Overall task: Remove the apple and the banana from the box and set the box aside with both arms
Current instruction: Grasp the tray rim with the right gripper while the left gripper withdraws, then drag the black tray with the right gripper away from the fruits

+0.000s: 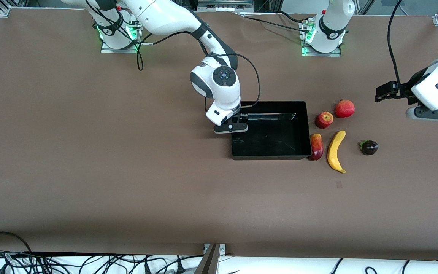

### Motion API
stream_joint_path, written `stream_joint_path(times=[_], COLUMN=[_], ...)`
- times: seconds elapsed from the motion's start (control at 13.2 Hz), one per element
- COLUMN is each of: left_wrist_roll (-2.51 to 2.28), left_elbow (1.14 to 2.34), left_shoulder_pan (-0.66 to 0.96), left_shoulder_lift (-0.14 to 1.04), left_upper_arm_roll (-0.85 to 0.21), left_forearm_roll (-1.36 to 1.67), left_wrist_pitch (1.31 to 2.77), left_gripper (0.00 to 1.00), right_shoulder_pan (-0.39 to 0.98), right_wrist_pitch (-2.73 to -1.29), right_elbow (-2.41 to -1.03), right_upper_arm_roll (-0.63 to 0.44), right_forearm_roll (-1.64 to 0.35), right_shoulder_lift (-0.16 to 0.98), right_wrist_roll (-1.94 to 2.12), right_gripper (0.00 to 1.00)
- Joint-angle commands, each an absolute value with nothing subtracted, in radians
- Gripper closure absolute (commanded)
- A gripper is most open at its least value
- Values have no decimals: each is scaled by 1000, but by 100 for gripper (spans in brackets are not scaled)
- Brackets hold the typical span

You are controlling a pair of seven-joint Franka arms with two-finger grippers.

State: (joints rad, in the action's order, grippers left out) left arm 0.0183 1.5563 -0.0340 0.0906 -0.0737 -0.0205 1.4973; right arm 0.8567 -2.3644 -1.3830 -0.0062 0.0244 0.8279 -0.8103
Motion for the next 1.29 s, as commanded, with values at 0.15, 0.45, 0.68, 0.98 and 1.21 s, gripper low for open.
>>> stream_joint_path(times=[0.15, 0.45, 0.68, 0.98, 1.21], left_wrist_roll=[-79, -90, -124, -126, -95], left_elbow=[1747, 1741, 1749, 1743, 1735], left_shoulder_pan=[63, 57, 57, 57, 57], left_shoulder_lift=[-34, -35, -40, -43, -49], left_upper_arm_roll=[23, 18, 12, 0, -2], left_forearm_roll=[-11, -11, -12, -12, -11], left_wrist_pitch=[1702, 1693, 1692, 1678, 1646], left_gripper=[0, 0, 0, 0, 0], right_shoulder_pan=[854, 790, 666, 465, 316], right_wrist_pitch=[-2347, -2251, -2100, -2040, -2107], right_elbow=[-1370, -1373, -1405, -1582, -1788], right_upper_arm_roll=[-18, -18, -18, -20, -43], right_forearm_roll=[38, 34, 23, -43, -58], right_shoulder_lift=[815, 747, 616, 438, 321], right_wrist_roll=[-821, -738, -528, -214, -10], right_gripper=[100, 100, 100, 100, 100])
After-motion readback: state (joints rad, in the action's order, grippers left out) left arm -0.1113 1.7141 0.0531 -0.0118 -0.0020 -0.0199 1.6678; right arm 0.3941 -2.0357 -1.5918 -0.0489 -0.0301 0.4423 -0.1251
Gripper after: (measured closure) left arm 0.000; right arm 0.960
